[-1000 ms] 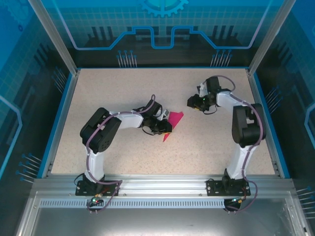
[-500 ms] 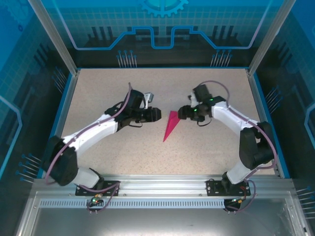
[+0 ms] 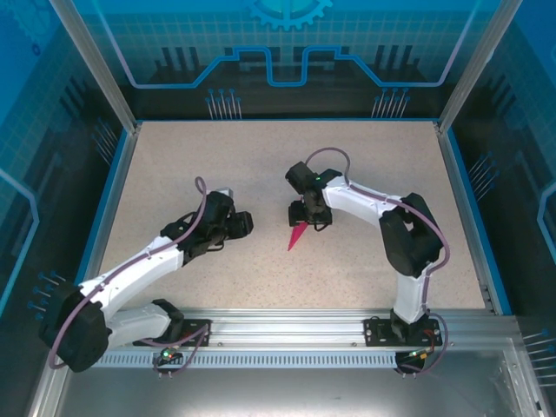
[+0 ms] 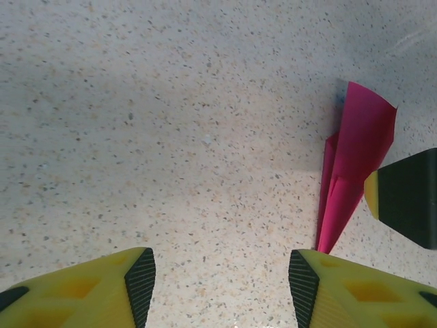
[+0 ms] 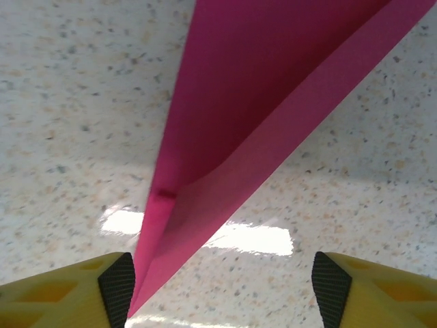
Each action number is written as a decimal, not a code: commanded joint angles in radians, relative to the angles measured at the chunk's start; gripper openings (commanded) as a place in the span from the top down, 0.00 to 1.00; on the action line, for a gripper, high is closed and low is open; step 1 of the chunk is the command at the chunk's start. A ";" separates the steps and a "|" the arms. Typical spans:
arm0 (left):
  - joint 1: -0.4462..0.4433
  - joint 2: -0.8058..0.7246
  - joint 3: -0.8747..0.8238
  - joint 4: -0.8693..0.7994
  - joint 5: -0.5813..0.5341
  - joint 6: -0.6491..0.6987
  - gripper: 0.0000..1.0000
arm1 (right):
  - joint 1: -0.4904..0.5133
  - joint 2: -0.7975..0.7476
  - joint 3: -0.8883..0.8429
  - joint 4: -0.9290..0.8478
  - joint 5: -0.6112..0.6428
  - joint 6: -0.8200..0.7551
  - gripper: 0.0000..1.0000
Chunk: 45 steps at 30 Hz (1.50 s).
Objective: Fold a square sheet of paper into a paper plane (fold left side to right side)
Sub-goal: Move the paper plane to the center of the table.
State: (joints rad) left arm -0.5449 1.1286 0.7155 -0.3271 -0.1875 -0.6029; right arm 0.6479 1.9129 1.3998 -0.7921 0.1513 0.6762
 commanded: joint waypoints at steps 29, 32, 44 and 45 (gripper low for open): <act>0.007 -0.065 -0.026 -0.057 -0.063 -0.017 0.40 | -0.147 -0.277 -0.370 0.357 -0.445 -0.162 1.00; 0.008 -0.064 -0.025 -0.062 -0.062 -0.018 0.40 | -0.197 -0.238 -0.402 0.365 -0.454 -0.188 0.93; 0.007 -0.094 -0.018 -0.086 -0.106 -0.015 0.38 | -0.113 -0.328 -0.238 -0.003 -0.105 -0.226 0.45; 0.007 -0.095 -0.020 -0.084 -0.107 -0.016 0.38 | -0.093 -0.325 -0.234 -0.008 -0.104 -0.202 0.44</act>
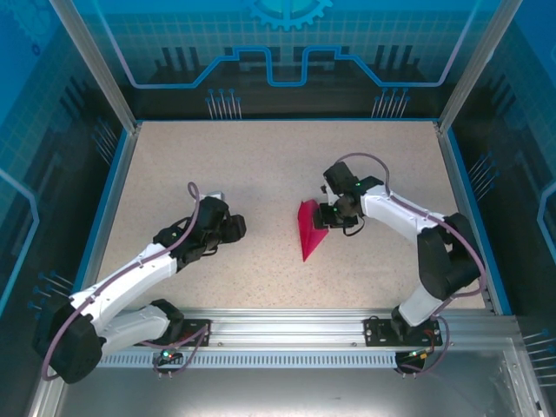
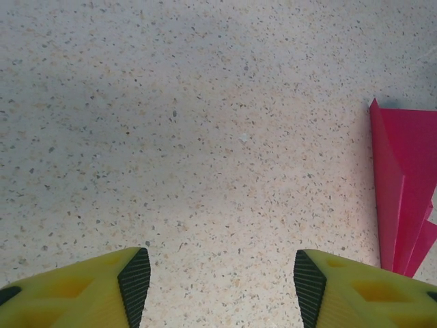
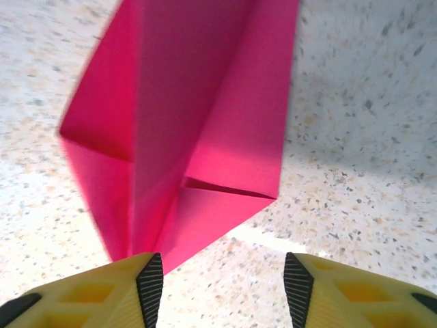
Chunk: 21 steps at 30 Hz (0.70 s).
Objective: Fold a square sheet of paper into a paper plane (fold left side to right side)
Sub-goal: Move the paper plane to the center of the table.
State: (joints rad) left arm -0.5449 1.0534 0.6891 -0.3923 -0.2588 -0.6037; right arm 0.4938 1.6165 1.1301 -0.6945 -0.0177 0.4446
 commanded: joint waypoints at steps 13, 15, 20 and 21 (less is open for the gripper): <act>0.007 -0.018 0.001 -0.011 -0.038 -0.004 0.37 | 0.146 0.118 0.054 -0.034 0.003 0.164 0.33; 0.008 -0.017 -0.002 -0.011 -0.036 -0.005 0.37 | 0.150 0.136 0.061 -0.034 0.002 0.166 0.34; 0.008 -0.013 -0.003 -0.011 -0.037 0.000 0.36 | 0.159 0.170 0.075 -0.022 0.001 0.170 0.35; 0.007 -0.013 -0.004 -0.011 -0.038 0.000 0.36 | 0.160 0.176 0.079 -0.022 0.000 0.169 0.35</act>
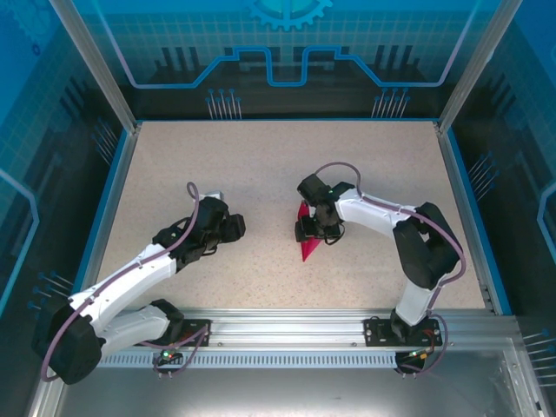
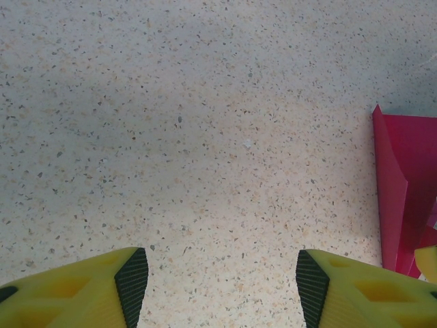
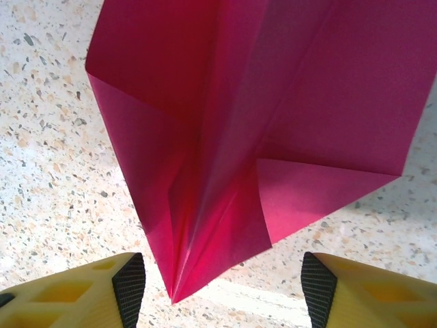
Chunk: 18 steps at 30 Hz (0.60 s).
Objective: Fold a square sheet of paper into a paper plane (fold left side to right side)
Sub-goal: Move the paper plane to the center of the table.
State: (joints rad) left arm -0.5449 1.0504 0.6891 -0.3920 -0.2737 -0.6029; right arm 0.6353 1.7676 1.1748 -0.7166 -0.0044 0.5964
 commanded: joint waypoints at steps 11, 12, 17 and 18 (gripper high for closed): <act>0.007 -0.004 -0.007 -0.011 -0.020 -0.001 0.36 | 0.020 0.080 0.052 0.003 0.006 0.020 0.50; 0.007 -0.003 -0.007 -0.011 -0.020 -0.002 0.36 | 0.021 0.082 0.051 0.002 0.007 0.020 0.52; 0.007 -0.001 -0.007 -0.012 -0.019 -0.002 0.36 | 0.021 0.101 0.051 0.020 0.006 0.022 0.59; 0.008 -0.001 -0.008 -0.013 -0.018 -0.001 0.36 | 0.021 0.108 0.054 0.020 0.007 0.023 0.62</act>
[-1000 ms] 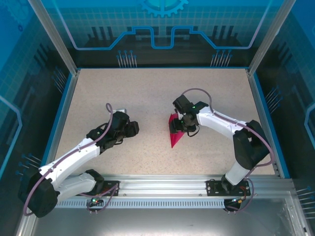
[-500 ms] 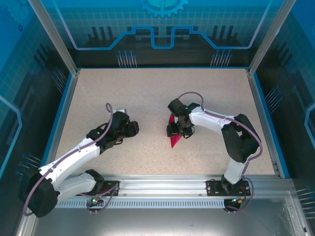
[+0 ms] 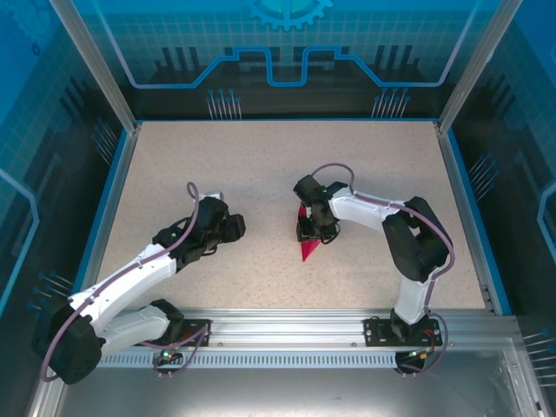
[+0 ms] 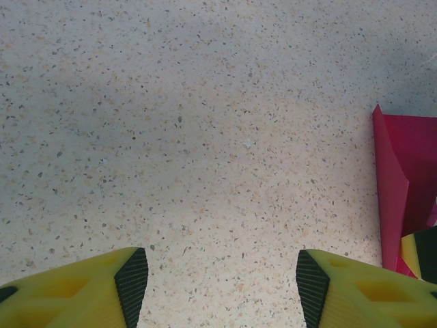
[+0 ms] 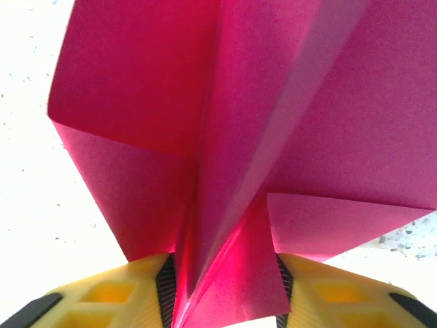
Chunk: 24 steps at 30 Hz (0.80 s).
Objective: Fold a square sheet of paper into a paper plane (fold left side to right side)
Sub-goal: Move the paper plane to the center of the table.
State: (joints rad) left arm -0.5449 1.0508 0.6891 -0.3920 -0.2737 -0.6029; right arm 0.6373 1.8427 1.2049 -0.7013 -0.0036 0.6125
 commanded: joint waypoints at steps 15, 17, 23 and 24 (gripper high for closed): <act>0.007 -0.096 -0.016 -0.062 -0.013 0.022 0.10 | -0.008 0.168 0.334 -0.248 0.132 -0.023 0.86; 0.007 -0.112 -0.022 -0.072 -0.011 0.023 0.05 | -0.026 0.223 0.408 -0.275 0.126 -0.025 0.86; 0.007 -0.147 -0.035 -0.109 -0.023 0.019 0.02 | -0.049 0.365 0.633 -0.361 0.188 -0.025 0.87; 0.007 -0.151 -0.039 -0.111 -0.023 0.015 0.02 | -0.052 0.377 0.653 -0.356 0.190 -0.028 0.88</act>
State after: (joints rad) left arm -0.5449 0.9203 0.6716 -0.4614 -0.2768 -0.5934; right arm 0.6010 2.1845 1.7916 -0.9802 0.1490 0.5949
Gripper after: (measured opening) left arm 0.984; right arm 0.124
